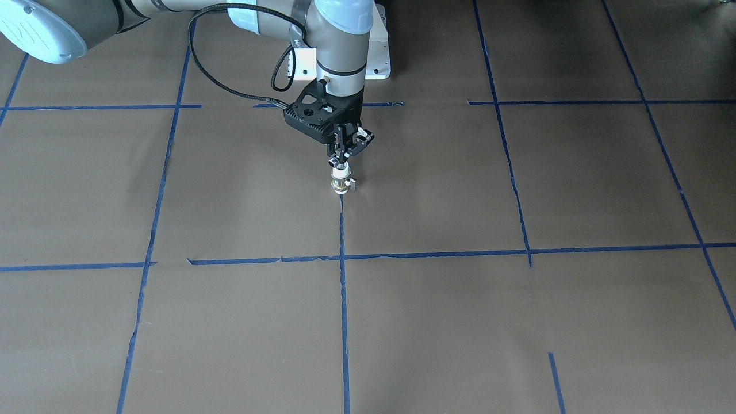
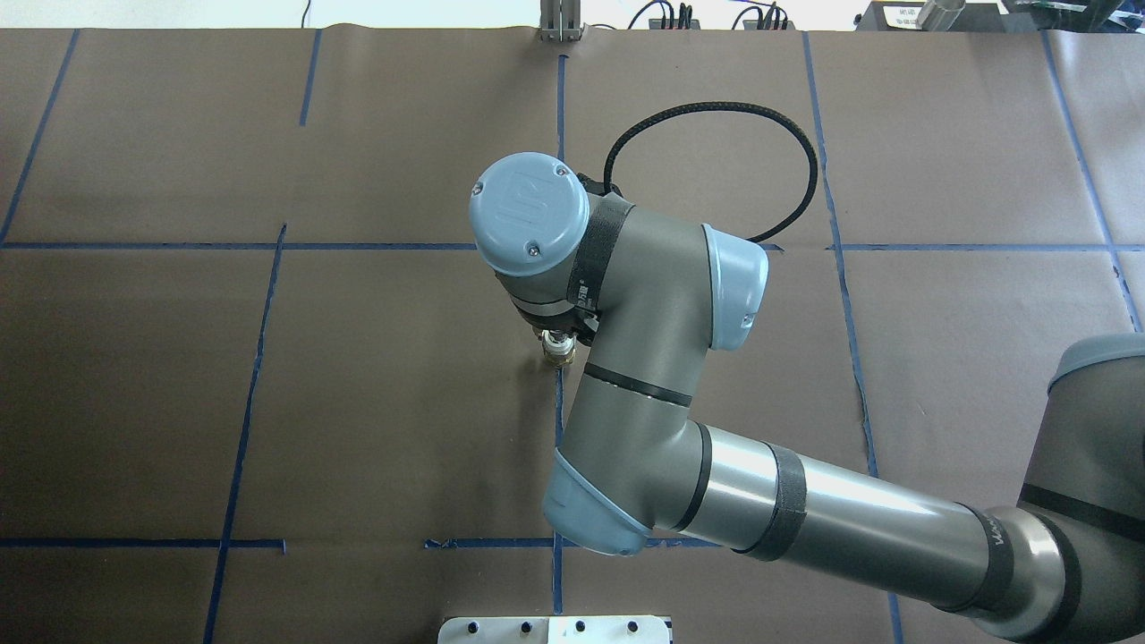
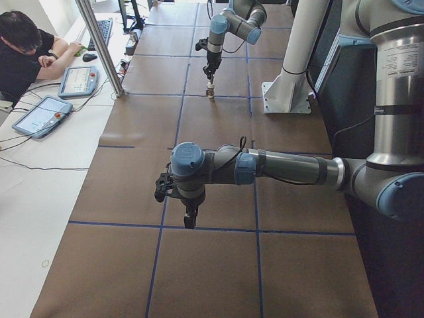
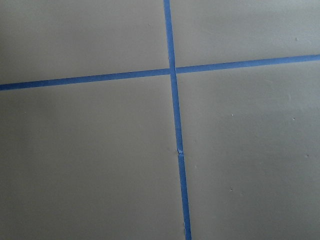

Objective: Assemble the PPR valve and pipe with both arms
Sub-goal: 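Lower the pipe nipple into the valve's top opening with the right gripper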

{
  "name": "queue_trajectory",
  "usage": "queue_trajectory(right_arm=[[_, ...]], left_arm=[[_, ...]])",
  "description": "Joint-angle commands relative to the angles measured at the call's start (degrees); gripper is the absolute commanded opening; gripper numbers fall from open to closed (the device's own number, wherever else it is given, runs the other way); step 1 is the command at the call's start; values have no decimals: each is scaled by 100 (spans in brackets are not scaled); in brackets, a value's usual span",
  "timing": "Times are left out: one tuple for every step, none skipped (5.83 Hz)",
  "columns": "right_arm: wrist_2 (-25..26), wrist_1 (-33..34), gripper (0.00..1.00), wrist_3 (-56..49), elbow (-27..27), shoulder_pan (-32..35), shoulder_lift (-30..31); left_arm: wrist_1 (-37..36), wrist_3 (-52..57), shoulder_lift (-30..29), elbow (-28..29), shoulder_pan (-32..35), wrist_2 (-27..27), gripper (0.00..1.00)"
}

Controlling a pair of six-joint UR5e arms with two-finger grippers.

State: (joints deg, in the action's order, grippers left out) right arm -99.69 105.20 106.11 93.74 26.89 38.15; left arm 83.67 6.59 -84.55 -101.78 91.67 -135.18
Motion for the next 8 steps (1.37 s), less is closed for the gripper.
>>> queue_trajectory(right_arm=[[20,0,0,-2,3,-17,8],[63,0,0,-11,-14,-17,25],[81,0,0,-11,-14,-61,69],[125,-8,0,-11,-14,-96,78],[125,-9,0,-11,-14,-114,96],[125,-26,4,-11,-14,-114,87],[125,-35,17,-11,-23,-114,78],[125,-44,58,-11,-40,-114,61]], left_arm=[[0,0,0,9,0,0,100],[0,0,0,0,0,0,100],[0,0,-9,0,0,0,100],[0,0,-9,0,0,0,100],[0,0,-9,9,0,0,100],[0,0,-9,9,0,0,100],[0,0,-9,9,0,0,100],[0,0,-9,9,0,0,100]])
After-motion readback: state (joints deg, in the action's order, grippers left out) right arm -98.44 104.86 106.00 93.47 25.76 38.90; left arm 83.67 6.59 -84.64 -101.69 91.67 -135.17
